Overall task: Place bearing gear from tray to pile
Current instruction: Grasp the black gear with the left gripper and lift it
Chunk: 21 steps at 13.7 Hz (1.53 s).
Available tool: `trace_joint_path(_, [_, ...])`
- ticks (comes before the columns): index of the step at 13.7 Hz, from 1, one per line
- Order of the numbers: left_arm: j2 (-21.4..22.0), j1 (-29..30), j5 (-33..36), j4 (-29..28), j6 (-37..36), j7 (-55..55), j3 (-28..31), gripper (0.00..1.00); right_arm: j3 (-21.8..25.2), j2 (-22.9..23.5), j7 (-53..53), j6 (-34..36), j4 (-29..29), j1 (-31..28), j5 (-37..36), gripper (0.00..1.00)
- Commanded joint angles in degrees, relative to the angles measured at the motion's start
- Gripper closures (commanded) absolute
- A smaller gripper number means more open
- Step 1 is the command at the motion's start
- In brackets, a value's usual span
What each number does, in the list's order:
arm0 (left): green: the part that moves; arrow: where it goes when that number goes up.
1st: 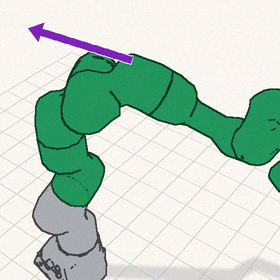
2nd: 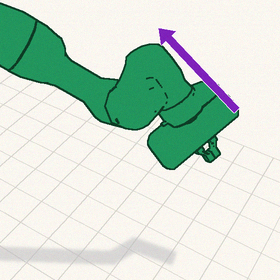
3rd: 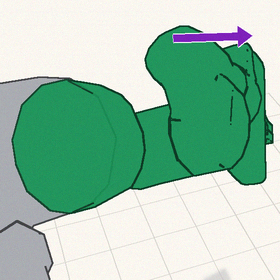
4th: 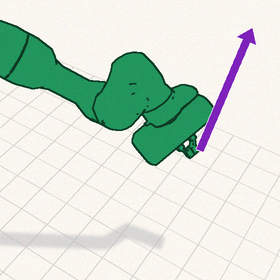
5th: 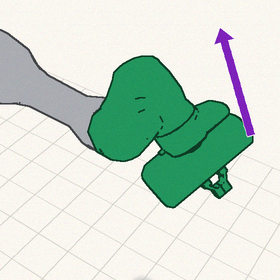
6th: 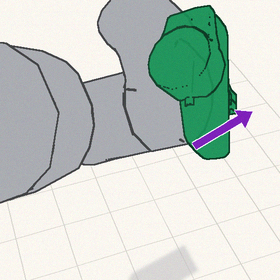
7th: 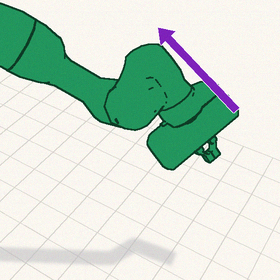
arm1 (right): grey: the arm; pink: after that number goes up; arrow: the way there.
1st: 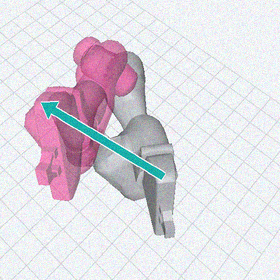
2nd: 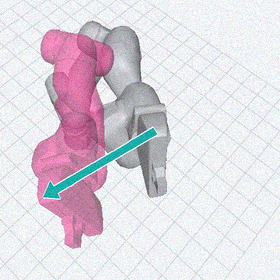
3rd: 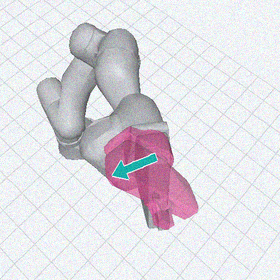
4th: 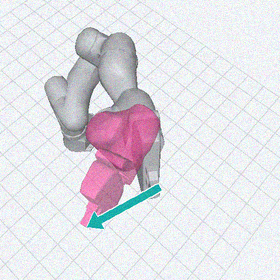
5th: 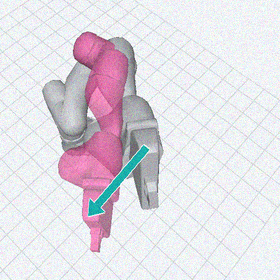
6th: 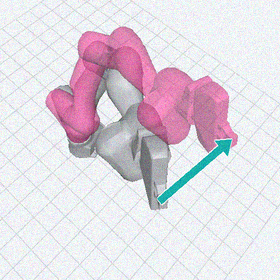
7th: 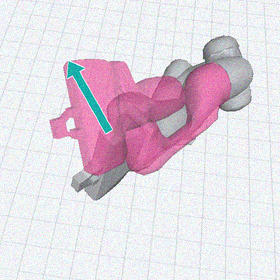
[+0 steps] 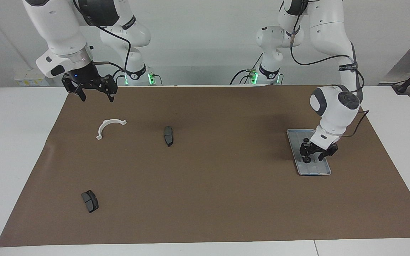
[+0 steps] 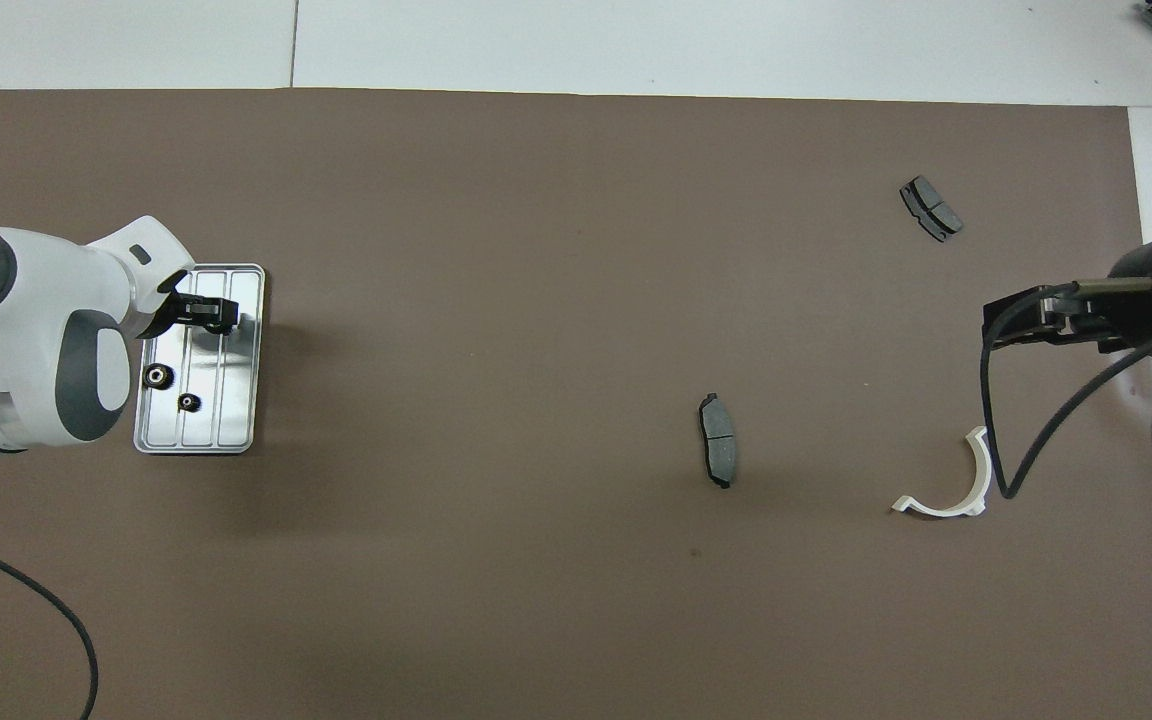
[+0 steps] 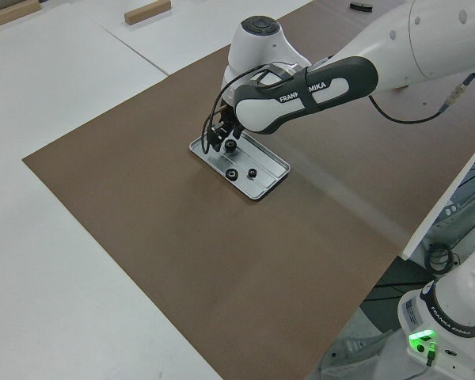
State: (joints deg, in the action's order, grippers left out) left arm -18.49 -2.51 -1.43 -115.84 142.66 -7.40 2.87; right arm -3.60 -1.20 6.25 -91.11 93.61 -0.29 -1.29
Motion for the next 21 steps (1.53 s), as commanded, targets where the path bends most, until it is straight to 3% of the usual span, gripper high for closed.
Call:
trace_joint_path(1, [-0.49, -0.04, 0.38, -0.09, 1.39, 1.51, -0.06, 0.35, -0.27, -0.99, 0.6, -0.3, 1.57, -0.24, 1.38, 0.0])
trace_joint_path(4, [-0.84, -0.21, 0.38, -0.53, 2.71, 1.6, -0.06, 0.44, -0.27, -1.26, 0.6, -0.3, 2.01, -0.24, 1.38, 0.0])
trace_joint_path(6, [-0.84, -0.48, 0.38, -0.88, 2.71, 1.86, -0.06, 0.55, -0.27, -1.26, 0.52, -0.3, 2.1, -0.24, 1.38, 0.0])
trace_joint_path(9, [-0.67, -0.92, 0.38, -2.02, 3.14, 1.86, -0.06, 0.62, -0.27, -1.35, 0.43, -0.3, 2.1, -0.32, 1.38, 0.0])
trace_joint_path(12, [-0.58, -1.27, 0.38, -1.85, 2.53, 1.86, -0.06, 0.83, -0.27, -1.35, 0.25, -0.38, 2.45, -0.32, 1.29, 0.0])
trace_joint_path(14, [-0.84, -1.36, 0.2, 1.39, 0.09, 2.13, -0.06, 0.91, -0.27, -1.43, 0.08, -0.47, 2.45, -0.41, 1.29, 0.0])
trace_joint_path(17, [-1.98, -3.89, -0.06, 9.56, -8.96, 12.09, -0.5, 0.92, -0.27, -1.43, 0.08, -0.47, 2.45, -0.5, 1.29, 0.0])
trace_joint_path(21, [-1.64, -16.79, 0.03, 9.59, -9.69, 33.55, -0.24, 0.91, -0.27, -1.43, -0.1, -0.47, 2.54, -0.59, 1.29, 0.0])
